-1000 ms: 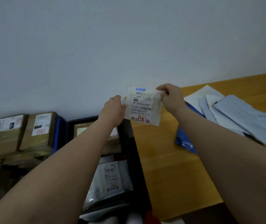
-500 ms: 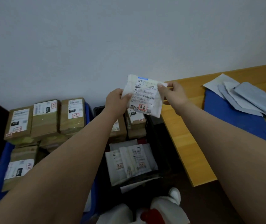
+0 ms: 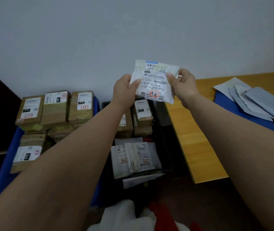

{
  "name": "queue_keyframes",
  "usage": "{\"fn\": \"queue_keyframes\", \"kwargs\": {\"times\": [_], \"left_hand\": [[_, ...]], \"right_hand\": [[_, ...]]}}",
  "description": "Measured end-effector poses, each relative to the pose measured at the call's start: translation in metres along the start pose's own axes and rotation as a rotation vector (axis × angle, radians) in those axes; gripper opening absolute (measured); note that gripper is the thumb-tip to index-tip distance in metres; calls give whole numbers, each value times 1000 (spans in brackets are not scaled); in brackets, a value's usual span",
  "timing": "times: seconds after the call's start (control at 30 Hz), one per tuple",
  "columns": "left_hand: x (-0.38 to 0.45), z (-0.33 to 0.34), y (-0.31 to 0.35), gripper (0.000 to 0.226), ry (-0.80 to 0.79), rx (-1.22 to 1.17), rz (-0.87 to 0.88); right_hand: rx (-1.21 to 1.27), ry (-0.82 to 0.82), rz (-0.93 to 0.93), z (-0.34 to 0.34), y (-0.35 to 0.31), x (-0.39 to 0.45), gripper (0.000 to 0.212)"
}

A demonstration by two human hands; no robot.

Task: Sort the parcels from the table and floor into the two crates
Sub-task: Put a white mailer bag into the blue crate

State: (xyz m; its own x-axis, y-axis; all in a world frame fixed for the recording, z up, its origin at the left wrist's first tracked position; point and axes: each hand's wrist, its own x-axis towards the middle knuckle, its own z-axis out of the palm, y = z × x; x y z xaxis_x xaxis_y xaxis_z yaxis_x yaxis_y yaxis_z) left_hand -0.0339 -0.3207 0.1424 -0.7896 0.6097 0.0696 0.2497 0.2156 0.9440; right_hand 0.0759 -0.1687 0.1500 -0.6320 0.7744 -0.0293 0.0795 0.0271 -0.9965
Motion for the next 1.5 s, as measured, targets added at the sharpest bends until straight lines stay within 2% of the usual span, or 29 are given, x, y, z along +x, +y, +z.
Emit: {"fn": "queue_keyframes", "kwargs": {"times": [0.3,0.4,0.5,0.6,0.7,0.83,0.9,1.0,1.23,1.5], "left_hand": [[-26,8,-8,28,23,54,-1],[-27,-2,-19,31,-9,138,-58],[-29,-18,-37,33,-51,353,-79],[-35,-43,-61,35,-70,463,-129],[-46,-79,-88,53,-120,455,-189],[-66,-138,-132,81,-200,618,-313],[-78,-167,-157,85,-227,719,-385],[-100,-201,-192,85,-273,797,-487],[-149,-226,-271,84,-346,866,-625],[-183,-207,-343,84,-445,865,-665]], "right_hand": [[36,-32,-28,-6,12,-20,20],[-69,-51,12,3,19,-21,35],[-232,-107,60,20,30,-20,43],[-390,-241,99,51,44,-25,45],[-527,-361,125,94,59,-38,52],[-694,-437,122,166,82,-62,69],[-678,-506,146,201,97,-79,85],[-788,-654,142,240,122,-106,104],[-996,-959,183,294,189,-155,93],[-1088,-1090,220,309,249,-181,93]]}}
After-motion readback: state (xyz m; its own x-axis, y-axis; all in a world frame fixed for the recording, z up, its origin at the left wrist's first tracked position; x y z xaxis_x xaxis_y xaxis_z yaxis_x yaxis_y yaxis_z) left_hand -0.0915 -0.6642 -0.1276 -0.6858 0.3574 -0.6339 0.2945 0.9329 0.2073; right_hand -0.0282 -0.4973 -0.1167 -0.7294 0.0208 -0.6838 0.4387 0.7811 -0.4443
